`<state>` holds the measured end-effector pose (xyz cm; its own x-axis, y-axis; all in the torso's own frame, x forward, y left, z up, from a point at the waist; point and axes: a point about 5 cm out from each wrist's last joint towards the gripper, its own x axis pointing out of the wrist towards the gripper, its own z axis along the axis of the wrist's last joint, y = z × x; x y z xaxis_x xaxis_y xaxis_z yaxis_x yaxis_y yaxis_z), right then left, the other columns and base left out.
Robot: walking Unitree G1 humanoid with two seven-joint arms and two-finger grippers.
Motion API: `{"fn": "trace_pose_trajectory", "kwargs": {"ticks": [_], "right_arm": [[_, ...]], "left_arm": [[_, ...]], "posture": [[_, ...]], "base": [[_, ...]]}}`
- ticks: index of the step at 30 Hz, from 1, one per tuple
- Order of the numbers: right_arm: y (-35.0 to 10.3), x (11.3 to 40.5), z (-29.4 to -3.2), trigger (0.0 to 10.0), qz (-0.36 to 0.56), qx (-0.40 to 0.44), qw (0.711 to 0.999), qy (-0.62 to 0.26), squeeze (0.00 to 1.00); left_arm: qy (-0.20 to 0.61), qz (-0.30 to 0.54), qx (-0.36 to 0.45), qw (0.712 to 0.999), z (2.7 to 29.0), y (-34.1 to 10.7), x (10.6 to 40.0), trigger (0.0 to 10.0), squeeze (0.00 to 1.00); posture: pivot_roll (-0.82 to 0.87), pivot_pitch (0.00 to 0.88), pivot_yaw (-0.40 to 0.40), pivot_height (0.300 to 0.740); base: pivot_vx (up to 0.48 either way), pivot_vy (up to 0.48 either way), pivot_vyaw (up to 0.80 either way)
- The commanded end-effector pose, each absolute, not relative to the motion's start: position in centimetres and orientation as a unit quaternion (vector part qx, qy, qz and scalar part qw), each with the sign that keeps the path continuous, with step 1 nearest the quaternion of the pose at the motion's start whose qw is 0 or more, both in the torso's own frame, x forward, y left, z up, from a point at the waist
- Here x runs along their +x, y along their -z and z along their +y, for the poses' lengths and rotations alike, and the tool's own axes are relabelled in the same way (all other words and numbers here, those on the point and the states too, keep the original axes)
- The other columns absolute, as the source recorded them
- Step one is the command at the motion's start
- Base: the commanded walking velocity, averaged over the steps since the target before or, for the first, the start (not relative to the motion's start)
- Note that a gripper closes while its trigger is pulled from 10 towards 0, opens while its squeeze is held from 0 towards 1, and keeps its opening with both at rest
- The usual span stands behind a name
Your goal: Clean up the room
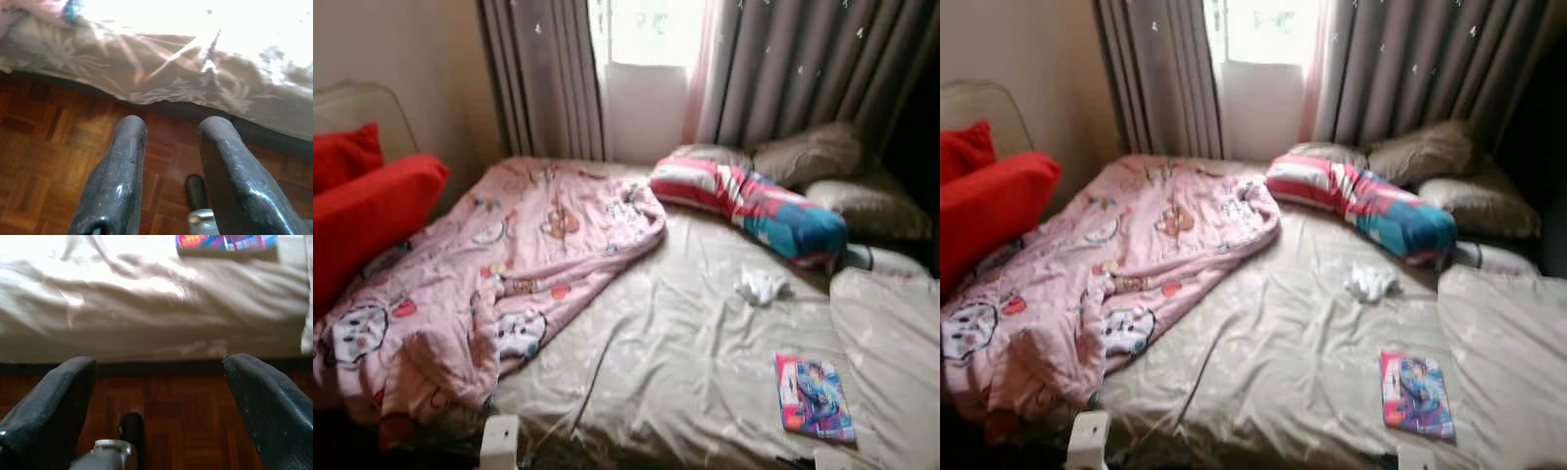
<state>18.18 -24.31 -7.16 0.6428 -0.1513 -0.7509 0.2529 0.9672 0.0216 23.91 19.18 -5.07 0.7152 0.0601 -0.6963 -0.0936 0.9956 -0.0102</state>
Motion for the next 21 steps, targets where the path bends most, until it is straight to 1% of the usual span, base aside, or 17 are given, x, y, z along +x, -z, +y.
{"fn": "trace_pose_trajectory", "kwargs": {"ticks": [1,21], "right_arm": [[7.01,18.71,-23.9,10.0,0.404,0.063,0.907,0.104,0.0],[6.98,18.81,-23.85,10.0,0.402,0.068,0.907,0.106,0.0]], "left_arm": [[-0.047,0.383,-0.012,0.922,19.94,5.14,23.69,10.0,0.0],[-0.043,0.386,-0.01,0.922,19.98,5.21,23.57,10.0,0.0]], "posture": [[-0.05,0.004,0.014,0.74],[-0.05,0.004,0.015,0.74]], "base": [[0.0,0.48,0.0],[0.0,0.48,0.0]]}}
